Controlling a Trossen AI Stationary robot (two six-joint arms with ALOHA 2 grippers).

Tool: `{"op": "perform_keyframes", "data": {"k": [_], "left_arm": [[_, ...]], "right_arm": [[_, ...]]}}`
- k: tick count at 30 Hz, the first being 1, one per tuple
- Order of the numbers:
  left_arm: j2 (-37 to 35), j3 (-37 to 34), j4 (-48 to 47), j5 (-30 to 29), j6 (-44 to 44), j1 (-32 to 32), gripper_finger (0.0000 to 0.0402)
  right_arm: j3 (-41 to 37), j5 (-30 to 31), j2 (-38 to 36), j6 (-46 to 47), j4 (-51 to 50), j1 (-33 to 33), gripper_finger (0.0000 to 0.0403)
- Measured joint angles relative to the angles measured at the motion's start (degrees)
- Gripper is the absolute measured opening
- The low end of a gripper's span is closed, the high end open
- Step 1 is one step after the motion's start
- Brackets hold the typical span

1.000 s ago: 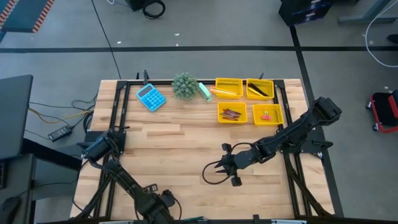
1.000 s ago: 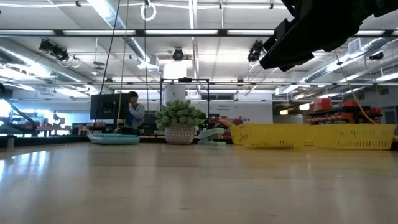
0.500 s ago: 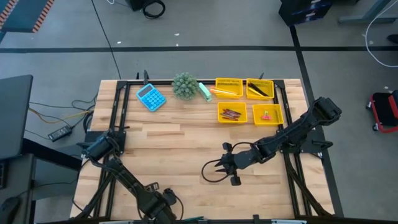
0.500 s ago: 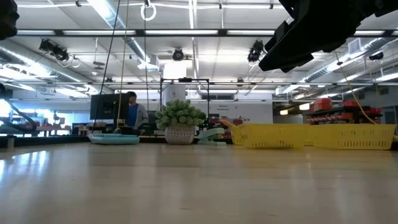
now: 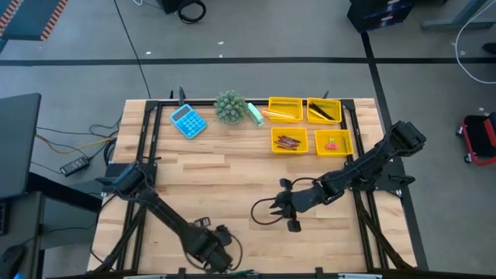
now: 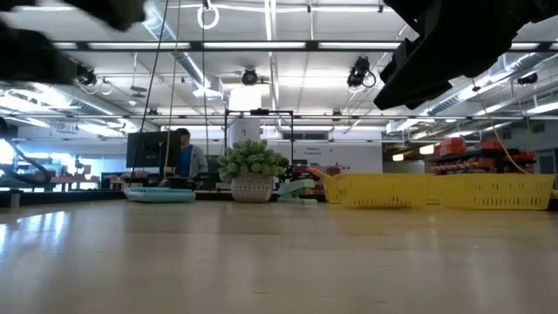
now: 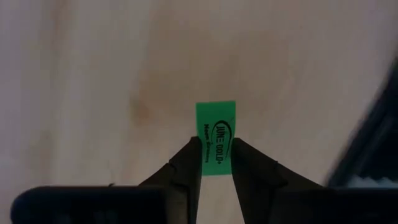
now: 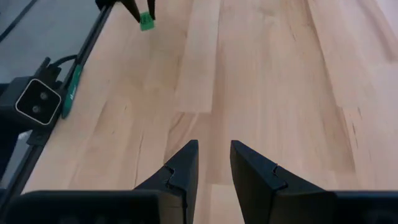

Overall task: Sort crayons/erasers/pens/pencils in bins
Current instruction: Put the green eraser into the bottom right yellow bin

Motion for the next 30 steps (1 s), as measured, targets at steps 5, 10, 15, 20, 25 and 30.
{"op": "perform_keyframes", "data": {"k": [5, 10, 15, 20, 25, 30], "left_arm": [[-0.1, 4.7, -4.0, -5.0, 4.6, 2.7, 0.0084], [-0.1, 7.5, -6.5, -8.1, 10.4, 5.7, 0.0085], [-0.1, 7.5, -6.6, -9.4, 17.9, 10.5, 0.0088], [-0.1, 7.5, -5.2, -9.6, 25.8, 17.2, 0.0091], [-0.1, 7.5, -3.7, -9.6, 34.5, 23.6, 0.009], [-0.1, 7.5, 0.6, -8.9, 41.9, 29.9, 0.0096]], "right_arm": [[0.0, 0.0, 0.0, 7.8, -5.7, 0.0, 0.0099], [0.0, -0.3, -1.9, 10.6, -16.3, -0.1, 0.0099], [0.0, -0.2, -6.4, 15.5, -25.7, -0.1, 0.0099], [0.0, 2.4, -13.3, 21.6, -32.2, 0.9, 0.0099], [0.0, 12.1, -19.7, 29.5, -37.7, 4.8, 0.0099], [0.0, 16.6, -22.9, 34.5, -43.0, 8.8, 0.0099]]}}
